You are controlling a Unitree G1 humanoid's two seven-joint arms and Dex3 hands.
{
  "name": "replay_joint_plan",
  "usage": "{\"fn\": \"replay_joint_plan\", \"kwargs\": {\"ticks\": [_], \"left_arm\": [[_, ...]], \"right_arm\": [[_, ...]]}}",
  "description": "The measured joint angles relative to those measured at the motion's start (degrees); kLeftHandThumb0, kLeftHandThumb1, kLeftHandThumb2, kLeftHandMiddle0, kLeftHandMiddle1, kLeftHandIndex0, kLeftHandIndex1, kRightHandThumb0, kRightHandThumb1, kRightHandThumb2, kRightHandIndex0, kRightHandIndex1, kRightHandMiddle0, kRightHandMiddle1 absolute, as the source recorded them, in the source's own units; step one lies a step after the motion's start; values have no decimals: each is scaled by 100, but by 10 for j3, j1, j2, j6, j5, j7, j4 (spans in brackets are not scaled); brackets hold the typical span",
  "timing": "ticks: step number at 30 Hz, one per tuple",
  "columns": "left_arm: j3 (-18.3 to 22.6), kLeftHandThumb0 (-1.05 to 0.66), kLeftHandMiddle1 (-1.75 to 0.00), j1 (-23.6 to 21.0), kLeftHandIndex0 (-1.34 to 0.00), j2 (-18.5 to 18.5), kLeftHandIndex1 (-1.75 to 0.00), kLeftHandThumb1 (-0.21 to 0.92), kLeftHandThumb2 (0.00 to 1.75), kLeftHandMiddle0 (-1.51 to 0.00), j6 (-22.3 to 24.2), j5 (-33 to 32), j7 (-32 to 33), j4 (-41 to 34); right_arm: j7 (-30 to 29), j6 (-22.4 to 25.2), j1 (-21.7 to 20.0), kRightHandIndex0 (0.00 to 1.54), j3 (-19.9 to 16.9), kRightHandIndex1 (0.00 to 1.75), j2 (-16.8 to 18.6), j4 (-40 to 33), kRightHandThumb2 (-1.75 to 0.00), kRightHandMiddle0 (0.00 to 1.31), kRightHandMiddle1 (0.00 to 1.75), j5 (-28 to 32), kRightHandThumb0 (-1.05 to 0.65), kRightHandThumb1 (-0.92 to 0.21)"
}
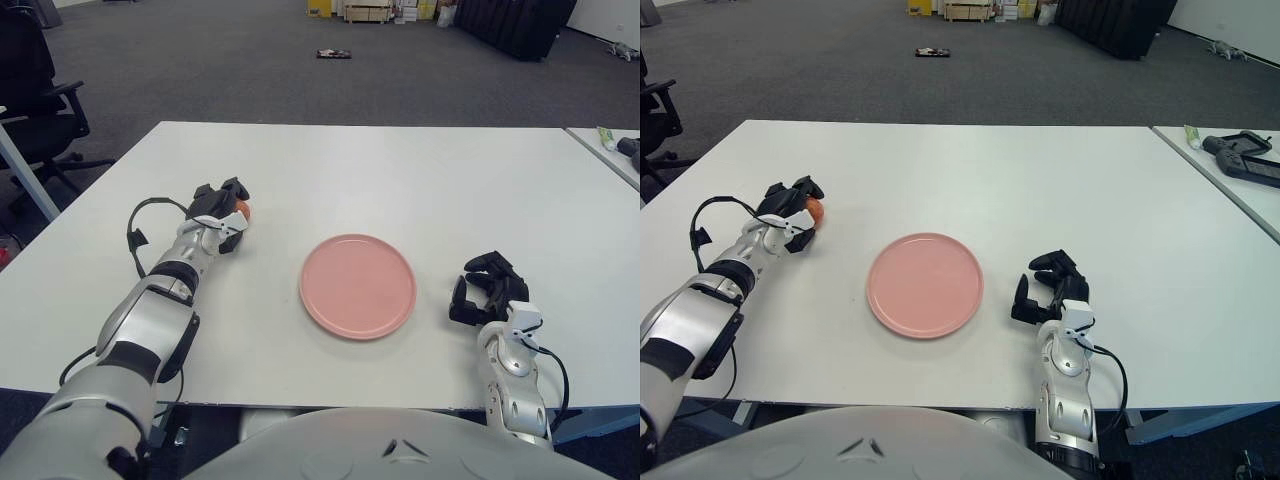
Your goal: Put the apple into the plate.
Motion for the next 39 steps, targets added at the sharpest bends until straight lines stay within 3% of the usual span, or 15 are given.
{"fn": "replay_joint_plan", "kwargs": {"ticks": [21,28,34,39], "left_arm": [[28,0,-158,4,-63,1,-175,0,163,-90,-44,-20,16,-31],[26,0,-160,23,-61,21,-175,3,160,-87,-76,-7,54,-105],[27,0,-171,42,-52,35,-175,15,151,-73,-72,8,65,-191],[28,0,-174,73,-53,42,-175,14,153,-72,-69,21,66,-284]], "right_arm": [[-1,-1,-4,94,0,175,0,2,-175,75,160,0,-1,10],[-1,-2,-4,94,-1,175,1,3,-175,75,161,0,-1,10],[-1,-5,-4,94,0,175,1,5,-175,74,161,0,-1,10],[-1,-8,-5,93,0,175,2,6,-175,74,161,0,-1,9]]}}
